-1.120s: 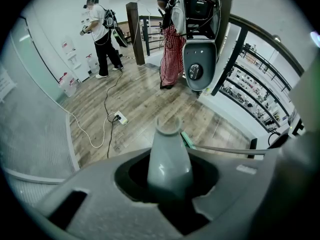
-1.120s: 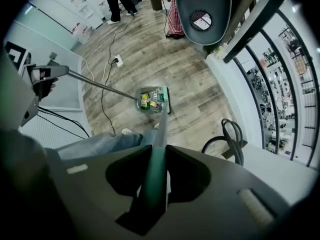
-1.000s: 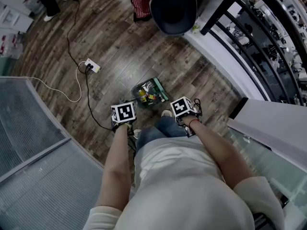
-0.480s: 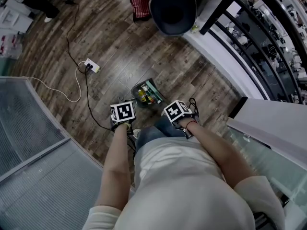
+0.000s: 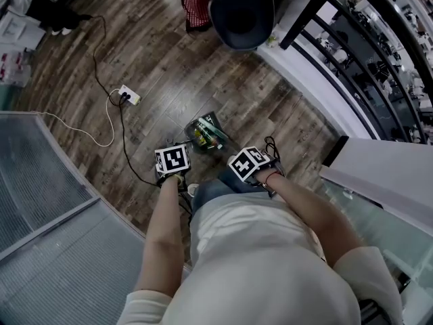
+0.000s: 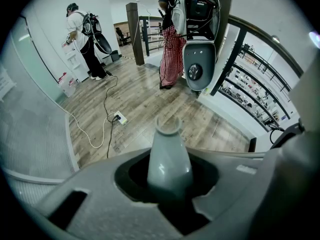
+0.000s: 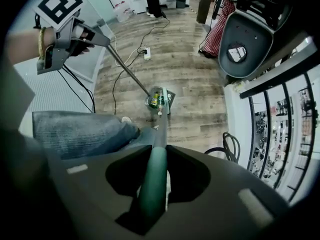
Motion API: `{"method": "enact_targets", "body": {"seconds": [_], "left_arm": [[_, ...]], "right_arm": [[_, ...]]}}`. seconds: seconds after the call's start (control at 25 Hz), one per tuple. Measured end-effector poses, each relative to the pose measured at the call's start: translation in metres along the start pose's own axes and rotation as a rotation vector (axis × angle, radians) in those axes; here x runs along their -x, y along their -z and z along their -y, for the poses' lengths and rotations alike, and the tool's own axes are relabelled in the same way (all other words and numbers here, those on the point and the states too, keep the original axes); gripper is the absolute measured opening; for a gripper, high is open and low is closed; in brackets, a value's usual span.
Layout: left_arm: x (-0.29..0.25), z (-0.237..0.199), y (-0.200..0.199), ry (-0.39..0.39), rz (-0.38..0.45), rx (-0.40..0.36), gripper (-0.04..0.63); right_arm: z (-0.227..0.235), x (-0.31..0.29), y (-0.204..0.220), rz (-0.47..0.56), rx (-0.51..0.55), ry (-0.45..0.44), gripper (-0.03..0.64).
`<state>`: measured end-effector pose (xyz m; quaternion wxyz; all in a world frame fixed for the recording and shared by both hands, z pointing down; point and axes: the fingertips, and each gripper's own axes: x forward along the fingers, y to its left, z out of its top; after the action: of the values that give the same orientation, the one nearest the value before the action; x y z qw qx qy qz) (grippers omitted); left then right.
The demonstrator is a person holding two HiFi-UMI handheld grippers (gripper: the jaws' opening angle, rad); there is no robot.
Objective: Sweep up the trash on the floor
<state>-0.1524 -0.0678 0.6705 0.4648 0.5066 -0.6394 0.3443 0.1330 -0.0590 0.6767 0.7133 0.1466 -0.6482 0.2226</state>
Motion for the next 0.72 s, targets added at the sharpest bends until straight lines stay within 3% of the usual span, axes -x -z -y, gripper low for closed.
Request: {"method": "enact_targets", "body": {"seconds": [0.32, 0.52, 0.64, 0.72], "left_arm": [[0.001, 0.001, 0.004, 0.002, -0.004, -0.002, 0.097], [0.006, -0.007, 0.001, -0.032, -0.009, -0.016, 0.095], [0.003, -0.002, 0.003, 0.001, -0.007, -0.004, 0.095], [0.003, -0.006, 0.004, -0.018, -0.006, -0.009, 0.095]], "right_arm": [[0.008, 0.003, 0.006, -0.003, 0.028, 0.023, 0.098], [0.014, 0.008, 0.008, 0.002, -0.001, -0.001, 0.098], [0.017, 0.010, 0.011, 0.008, -0.029, -0.014, 0.098], [0.019, 0.011, 0.015, 0.013, -0.059, -0.027, 0.098]]}}
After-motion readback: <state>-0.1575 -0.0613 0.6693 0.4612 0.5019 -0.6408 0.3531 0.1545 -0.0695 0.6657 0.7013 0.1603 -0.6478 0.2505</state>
